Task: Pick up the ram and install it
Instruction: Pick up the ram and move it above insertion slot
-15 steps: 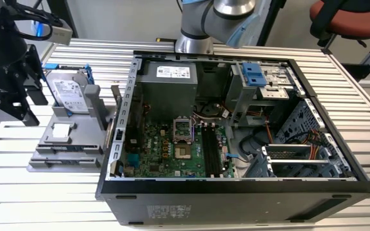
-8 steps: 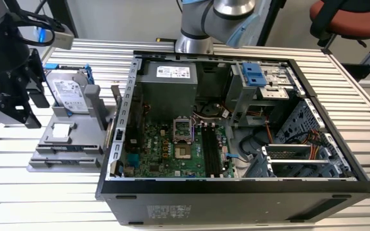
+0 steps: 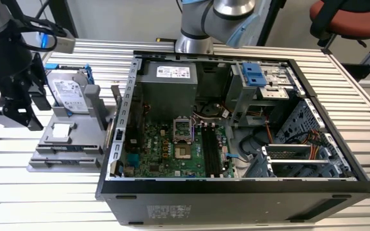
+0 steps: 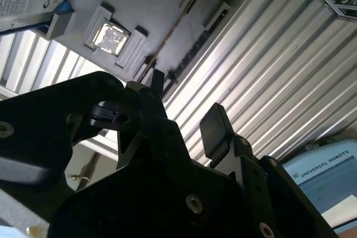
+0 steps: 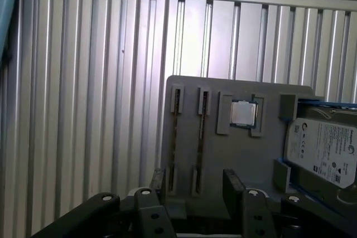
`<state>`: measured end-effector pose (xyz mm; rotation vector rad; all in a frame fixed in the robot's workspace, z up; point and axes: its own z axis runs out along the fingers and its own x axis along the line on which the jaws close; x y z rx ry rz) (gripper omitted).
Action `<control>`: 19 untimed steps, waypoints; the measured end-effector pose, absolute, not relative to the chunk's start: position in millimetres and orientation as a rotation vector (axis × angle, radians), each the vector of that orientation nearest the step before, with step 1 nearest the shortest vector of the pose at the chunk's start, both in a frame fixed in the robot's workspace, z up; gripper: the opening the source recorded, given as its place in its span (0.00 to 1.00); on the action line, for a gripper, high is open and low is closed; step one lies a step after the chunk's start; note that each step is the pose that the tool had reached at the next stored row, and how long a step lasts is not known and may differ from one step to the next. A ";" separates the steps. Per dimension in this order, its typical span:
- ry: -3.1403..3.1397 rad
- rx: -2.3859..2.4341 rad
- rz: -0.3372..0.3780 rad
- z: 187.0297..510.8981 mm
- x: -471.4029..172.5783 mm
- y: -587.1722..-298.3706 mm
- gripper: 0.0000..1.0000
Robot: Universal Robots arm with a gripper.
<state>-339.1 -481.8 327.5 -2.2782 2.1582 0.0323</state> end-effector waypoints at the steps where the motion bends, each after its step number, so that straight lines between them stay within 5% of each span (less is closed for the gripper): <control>1: 2.158 -2.278 0.032 326.4 -339.1 -481.8 1.00; 19: 2.173 -2.264 0.032 308.4 -339.2 -481.8 1.00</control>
